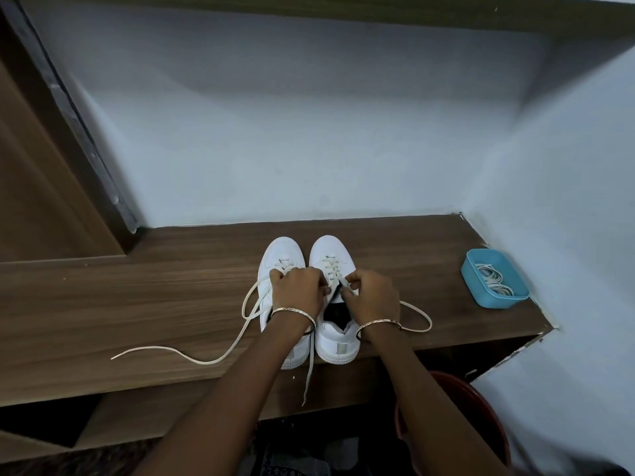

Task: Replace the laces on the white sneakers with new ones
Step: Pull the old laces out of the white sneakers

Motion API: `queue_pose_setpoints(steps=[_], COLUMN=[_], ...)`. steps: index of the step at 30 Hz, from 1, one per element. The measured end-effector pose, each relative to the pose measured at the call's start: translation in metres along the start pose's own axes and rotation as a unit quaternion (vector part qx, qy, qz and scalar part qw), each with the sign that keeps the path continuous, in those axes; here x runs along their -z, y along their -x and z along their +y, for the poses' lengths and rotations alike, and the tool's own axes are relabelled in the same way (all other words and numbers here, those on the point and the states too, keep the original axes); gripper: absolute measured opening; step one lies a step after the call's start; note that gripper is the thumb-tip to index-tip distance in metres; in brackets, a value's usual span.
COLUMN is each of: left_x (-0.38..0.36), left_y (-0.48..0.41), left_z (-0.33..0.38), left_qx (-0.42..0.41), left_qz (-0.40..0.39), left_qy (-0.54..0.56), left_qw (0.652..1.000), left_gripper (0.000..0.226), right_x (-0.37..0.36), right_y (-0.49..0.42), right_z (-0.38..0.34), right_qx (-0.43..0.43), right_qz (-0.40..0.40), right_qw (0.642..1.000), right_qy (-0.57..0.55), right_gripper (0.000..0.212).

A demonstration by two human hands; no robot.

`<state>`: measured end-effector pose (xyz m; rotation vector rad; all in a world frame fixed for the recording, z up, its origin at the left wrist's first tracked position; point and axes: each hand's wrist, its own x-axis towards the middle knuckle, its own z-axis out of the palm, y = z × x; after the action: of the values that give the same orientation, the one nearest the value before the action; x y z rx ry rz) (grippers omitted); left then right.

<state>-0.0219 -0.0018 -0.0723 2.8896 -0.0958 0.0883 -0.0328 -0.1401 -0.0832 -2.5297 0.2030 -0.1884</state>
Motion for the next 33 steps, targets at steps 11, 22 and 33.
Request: queue_pose_setpoints(steps=[11,22,33], left_x=[0.014,-0.008,-0.013], left_y=[0.014,0.031,0.019], left_z=[-0.004,0.034,0.035], left_qx=[0.041,-0.040,-0.048], left_qz=[0.051,0.038,0.023], left_qy=[0.022,0.019,0.092], left_qw=[0.998,0.998,0.994], left_gripper=[0.029,0.022,0.010], right_x=[0.013,0.021,0.014], right_y=[0.019,0.031,0.042], right_z=[0.019,0.022,0.020], right_qx=[-0.031,-0.024,-0.014], right_qz=[0.009,-0.009,0.036], right_qw=[0.999,0.999,0.999], right_qy=[-0.013,-0.020,-0.006], right_gripper=[0.016,0.012,0.008])
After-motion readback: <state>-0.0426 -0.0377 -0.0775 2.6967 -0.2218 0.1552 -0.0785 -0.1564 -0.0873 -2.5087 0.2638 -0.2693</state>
